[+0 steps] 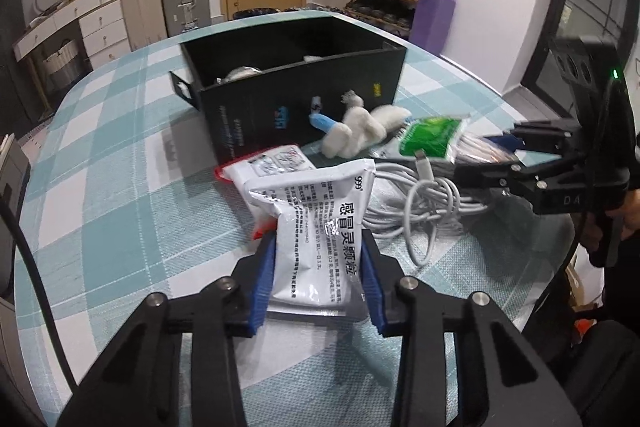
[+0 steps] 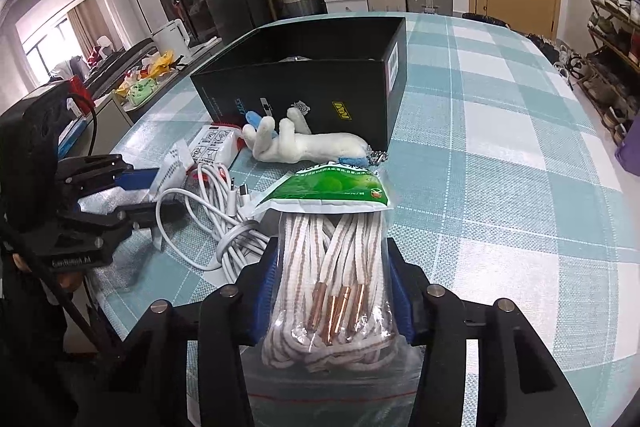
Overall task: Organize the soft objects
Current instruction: 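Grasp the bag of white cables with the right gripper while the left gripper grasps the white sachet, then carry the cable bag and white sachet over the black box with both grippers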
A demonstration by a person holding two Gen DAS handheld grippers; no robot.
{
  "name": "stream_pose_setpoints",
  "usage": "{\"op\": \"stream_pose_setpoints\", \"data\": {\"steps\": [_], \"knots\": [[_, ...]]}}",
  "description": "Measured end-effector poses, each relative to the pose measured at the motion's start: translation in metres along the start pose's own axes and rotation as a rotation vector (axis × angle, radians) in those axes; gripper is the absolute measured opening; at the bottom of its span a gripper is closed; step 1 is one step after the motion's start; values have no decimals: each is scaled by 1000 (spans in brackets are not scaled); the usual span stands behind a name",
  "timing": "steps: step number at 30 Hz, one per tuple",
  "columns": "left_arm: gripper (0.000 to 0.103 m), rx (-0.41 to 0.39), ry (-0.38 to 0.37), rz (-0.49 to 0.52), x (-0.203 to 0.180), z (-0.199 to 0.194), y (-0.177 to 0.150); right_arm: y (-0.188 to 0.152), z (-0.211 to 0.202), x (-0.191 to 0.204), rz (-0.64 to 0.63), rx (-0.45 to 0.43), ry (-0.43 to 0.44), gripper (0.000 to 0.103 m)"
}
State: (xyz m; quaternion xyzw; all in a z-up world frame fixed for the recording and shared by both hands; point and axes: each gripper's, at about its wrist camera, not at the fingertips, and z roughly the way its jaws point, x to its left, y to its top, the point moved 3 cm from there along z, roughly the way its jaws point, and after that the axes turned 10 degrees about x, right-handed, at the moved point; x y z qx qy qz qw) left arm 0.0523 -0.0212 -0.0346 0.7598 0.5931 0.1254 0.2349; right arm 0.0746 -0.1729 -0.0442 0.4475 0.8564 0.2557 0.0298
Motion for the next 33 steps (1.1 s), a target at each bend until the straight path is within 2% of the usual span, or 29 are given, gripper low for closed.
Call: {"op": "stream_pose_setpoints", "data": {"steps": [9, 20, 33], "knots": [[37, -55, -5, -60, 14, -15, 5, -5, -18, 0, -13, -52, -3, 42], [37, -116, 14, -104, 21, -29, 12, -1, -63, 9, -44, -198, 12, 42], [37, -179, 44, -123, 23, -44, 39, 23, -71, 20, -67, -265, 23, 42]]}}
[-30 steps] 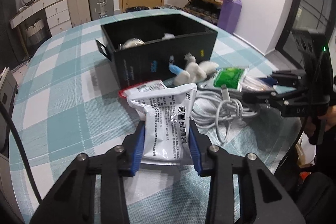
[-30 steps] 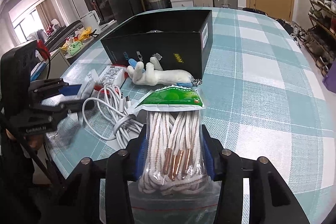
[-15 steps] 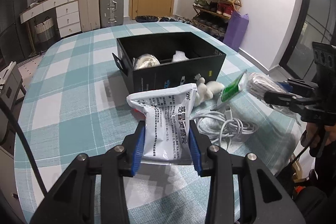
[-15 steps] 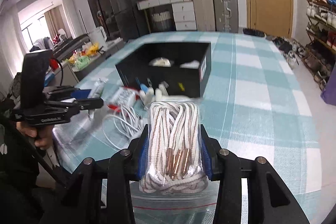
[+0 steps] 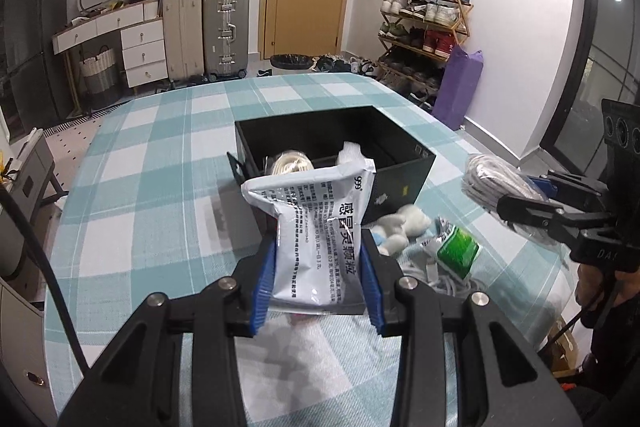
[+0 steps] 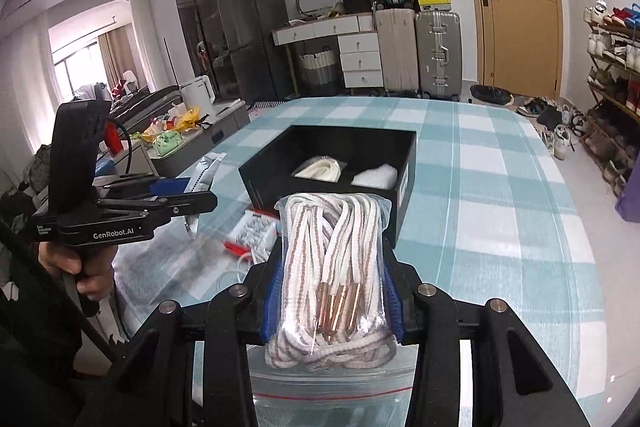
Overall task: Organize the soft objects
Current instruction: 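Carry the cable bag and white sachet over the black box with both grippers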
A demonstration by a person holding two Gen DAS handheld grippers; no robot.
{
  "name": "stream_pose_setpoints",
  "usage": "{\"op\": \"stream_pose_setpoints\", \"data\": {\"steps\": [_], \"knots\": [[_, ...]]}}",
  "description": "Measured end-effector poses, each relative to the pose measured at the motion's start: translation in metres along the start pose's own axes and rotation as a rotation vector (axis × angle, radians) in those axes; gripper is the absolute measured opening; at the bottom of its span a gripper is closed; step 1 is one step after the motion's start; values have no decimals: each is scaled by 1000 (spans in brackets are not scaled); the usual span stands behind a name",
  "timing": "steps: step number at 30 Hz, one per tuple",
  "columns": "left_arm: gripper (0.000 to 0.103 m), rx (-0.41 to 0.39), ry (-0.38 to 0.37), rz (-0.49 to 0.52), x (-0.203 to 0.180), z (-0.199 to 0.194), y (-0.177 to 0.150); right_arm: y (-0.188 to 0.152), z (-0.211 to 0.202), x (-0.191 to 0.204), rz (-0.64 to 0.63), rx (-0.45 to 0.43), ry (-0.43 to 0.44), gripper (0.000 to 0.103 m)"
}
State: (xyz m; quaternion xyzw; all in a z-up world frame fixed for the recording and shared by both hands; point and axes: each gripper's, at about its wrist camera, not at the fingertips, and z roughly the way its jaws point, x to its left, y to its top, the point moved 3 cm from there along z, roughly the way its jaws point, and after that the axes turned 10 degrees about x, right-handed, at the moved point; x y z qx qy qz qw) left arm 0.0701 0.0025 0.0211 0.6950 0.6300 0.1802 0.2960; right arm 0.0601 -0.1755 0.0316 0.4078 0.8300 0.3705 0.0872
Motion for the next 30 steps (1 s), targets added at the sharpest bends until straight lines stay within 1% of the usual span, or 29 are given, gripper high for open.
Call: {"op": "stream_pose_setpoints", "data": {"steps": [7, 21, 30], "knots": [[37, -12, 2, 4, -4, 4, 15, 16, 7, -1, 4, -20, 9, 42], [37, -11, 25, -13, 1, 18, 42, 37, 17, -5, 11, -14, 4, 42], [37, -8, 32, -15, 1, 26, 57, 58, 29, -12, 16, -13, 1, 42]]}}
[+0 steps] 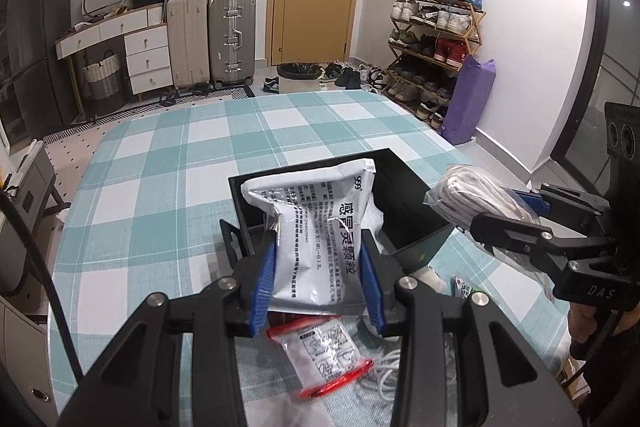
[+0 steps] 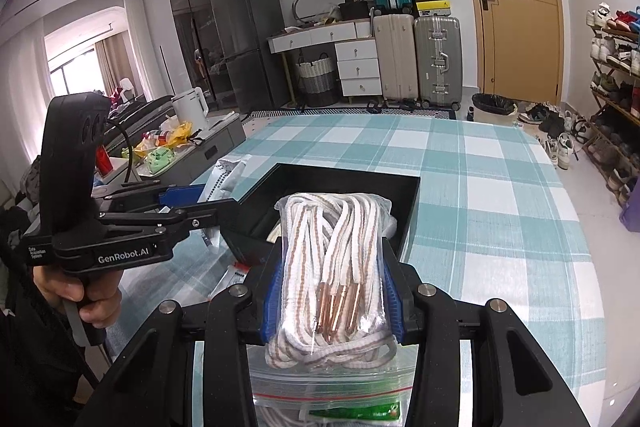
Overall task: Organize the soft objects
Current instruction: 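Carry the cable bag and white sachet over the black box with both grippers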
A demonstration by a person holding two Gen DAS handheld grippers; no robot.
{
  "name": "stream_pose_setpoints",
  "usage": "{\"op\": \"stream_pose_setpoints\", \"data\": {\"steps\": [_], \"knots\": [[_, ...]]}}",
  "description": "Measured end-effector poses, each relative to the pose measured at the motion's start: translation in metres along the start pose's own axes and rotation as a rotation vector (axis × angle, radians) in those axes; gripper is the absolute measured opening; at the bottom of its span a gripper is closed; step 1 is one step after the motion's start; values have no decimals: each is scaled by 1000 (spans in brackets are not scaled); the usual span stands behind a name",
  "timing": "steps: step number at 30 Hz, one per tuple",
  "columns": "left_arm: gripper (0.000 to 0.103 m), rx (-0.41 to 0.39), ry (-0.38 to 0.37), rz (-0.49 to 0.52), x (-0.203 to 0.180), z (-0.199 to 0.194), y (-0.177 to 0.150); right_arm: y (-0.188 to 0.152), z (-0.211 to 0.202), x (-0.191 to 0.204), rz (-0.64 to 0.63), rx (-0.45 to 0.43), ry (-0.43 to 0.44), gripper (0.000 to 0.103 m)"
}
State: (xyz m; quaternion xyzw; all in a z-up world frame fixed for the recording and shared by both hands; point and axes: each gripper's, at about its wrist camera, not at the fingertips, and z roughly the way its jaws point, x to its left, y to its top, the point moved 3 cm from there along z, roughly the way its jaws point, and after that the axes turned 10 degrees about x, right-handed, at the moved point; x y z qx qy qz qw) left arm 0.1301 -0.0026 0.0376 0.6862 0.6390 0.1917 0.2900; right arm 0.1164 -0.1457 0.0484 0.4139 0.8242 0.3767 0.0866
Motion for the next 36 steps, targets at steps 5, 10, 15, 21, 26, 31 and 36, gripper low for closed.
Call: {"op": "stream_pose_setpoints", "data": {"steps": [5, 10, 15, 21, 26, 31, 36], "knots": [[37, 4, 3, 2, -1, 4, 6, 9, 6, -4, 6, 6, -4, 42], [37, 13, 12, -2, 0, 13, 15, 18, 15, -7, 5, 12, -15, 42], [37, 21, 18, -3, 1, 23, 18, 23, 26, -10, 9, 29, -17, 42], [37, 36, 20, -4, 3, 35, 22, 28, 36, -10, 4, 49, -21, 42], [37, 45, 18, -8, 5, 42, 24, 31, 45, -12, 0, 66, -24, 42], [37, 54, 20, 1, 3, 48, 26, 34, 53, -14, -13, 77, -32, 42], [38, 65, 25, 8, 3, 55, 27, 38, 62, -12, -42, 92, -40, 42]]}}
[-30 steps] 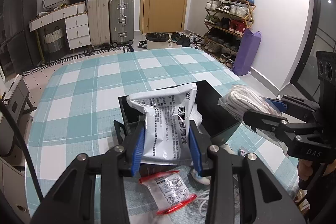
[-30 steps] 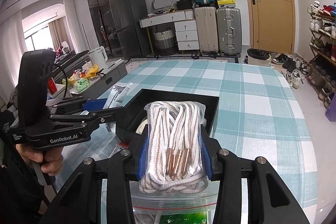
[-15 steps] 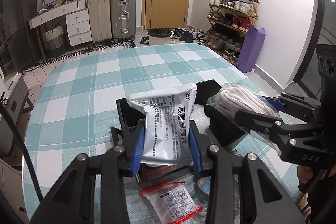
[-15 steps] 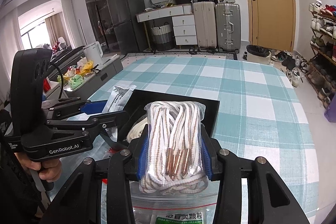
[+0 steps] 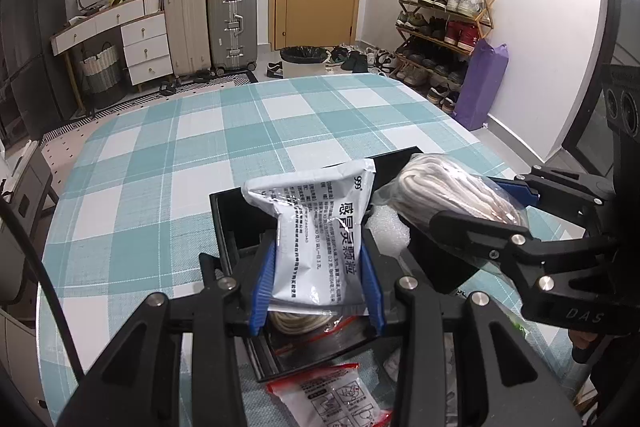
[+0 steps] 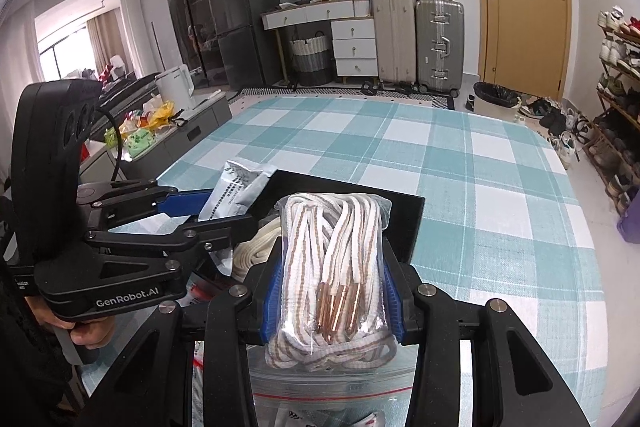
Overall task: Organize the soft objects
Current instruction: 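Carry the cable bag and white sachet over the black box with both grippers, then release the cable bag and sachet into the box and withdraw both grippers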
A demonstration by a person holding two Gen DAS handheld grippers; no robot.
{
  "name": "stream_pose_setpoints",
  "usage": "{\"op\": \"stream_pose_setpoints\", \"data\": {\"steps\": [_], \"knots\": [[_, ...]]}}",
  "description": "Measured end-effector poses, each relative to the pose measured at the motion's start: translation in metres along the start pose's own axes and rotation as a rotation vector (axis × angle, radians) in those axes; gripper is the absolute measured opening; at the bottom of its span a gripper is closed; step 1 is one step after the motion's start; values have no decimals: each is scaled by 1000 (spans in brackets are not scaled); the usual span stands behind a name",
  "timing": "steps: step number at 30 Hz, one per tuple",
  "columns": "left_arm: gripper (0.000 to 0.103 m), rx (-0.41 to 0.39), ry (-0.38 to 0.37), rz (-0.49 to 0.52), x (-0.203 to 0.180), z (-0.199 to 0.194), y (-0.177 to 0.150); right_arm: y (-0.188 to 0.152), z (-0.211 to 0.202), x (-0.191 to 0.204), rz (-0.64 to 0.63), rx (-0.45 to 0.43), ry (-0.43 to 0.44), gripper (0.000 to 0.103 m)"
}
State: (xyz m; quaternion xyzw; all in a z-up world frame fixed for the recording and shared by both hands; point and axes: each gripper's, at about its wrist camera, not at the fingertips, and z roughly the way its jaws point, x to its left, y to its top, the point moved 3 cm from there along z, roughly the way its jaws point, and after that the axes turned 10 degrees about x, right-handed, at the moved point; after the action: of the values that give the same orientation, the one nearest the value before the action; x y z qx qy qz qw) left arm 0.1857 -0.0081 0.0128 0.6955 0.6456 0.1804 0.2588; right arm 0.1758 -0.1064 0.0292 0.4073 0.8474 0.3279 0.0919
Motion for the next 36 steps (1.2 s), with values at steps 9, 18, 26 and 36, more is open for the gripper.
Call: {"op": "stream_pose_setpoints", "data": {"steps": [9, 18, 26, 36], "knots": [[38, 36, 6, 12, 0, 16, 0, 5, 19, 1, -33, 52, -11, 42], [39, 41, 22, 30, -2, 20, -1, 10, 31, 2, -66, 72, -33, 42], [56, 41, 0, 16, 0, 13, -1, 7, 14, -3, -65, 10, -44, 70], [103, -39, 36, -7, -2, -27, -17, -21, -34, -24, 32, -67, -84, 102]]}}
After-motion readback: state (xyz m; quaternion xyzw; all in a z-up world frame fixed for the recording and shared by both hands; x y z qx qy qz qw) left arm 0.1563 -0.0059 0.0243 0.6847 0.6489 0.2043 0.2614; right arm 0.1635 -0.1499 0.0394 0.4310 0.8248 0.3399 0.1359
